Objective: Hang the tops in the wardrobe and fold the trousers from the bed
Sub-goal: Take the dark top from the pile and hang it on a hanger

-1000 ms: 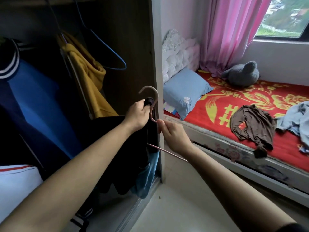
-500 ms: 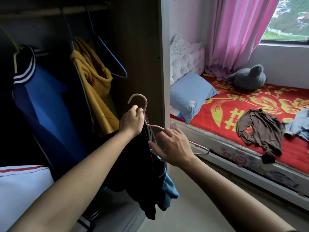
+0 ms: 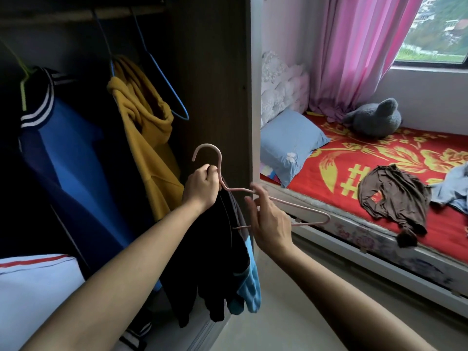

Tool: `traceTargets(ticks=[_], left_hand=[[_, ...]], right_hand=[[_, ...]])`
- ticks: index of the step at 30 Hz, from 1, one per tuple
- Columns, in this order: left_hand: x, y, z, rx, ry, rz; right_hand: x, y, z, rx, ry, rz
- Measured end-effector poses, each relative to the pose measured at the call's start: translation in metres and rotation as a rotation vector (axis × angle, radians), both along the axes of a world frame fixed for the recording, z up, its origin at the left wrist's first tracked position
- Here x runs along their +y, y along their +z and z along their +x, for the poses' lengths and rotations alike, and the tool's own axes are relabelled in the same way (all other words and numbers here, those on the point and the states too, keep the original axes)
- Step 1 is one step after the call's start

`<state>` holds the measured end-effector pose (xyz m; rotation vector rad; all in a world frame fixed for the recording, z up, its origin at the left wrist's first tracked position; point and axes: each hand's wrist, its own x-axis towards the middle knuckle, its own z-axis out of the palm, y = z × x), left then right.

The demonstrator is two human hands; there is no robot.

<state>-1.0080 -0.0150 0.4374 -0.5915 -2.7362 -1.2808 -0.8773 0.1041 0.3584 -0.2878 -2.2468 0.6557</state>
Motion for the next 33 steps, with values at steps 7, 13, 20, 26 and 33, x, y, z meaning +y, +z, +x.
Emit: traceTargets(ticks=[7, 13, 20, 26, 33], left_hand=[[-0.020, -0.009, 0.000, -0.105, -0.224, 0.169], [-0.018, -0.017, -0.001, -0.112, -0.238, -0.046], [-0.006, 0.002, -0.014, 0.189, -0.098, -0.013], [-0.012, 0.028, -0.037, 0.246, -0.061, 0.092], [-0.015, 0.028, -0.045, 0.158, -0.068, 0.109]], right_hand=[[0.009, 0.005, -0.011, -0.088, -0.068, 0.065], [0.008, 0.001, -0.022, -0.052, 0.012, -0.115], [-0.020, -0.038, -0.020, -0.112, 0.412, -0.314], [-0.011, -0.071, -0.025, -0.402, 0.430, -0.126], [0.017, -0.061, -0.035, -0.506, 0.330, 0.028]])
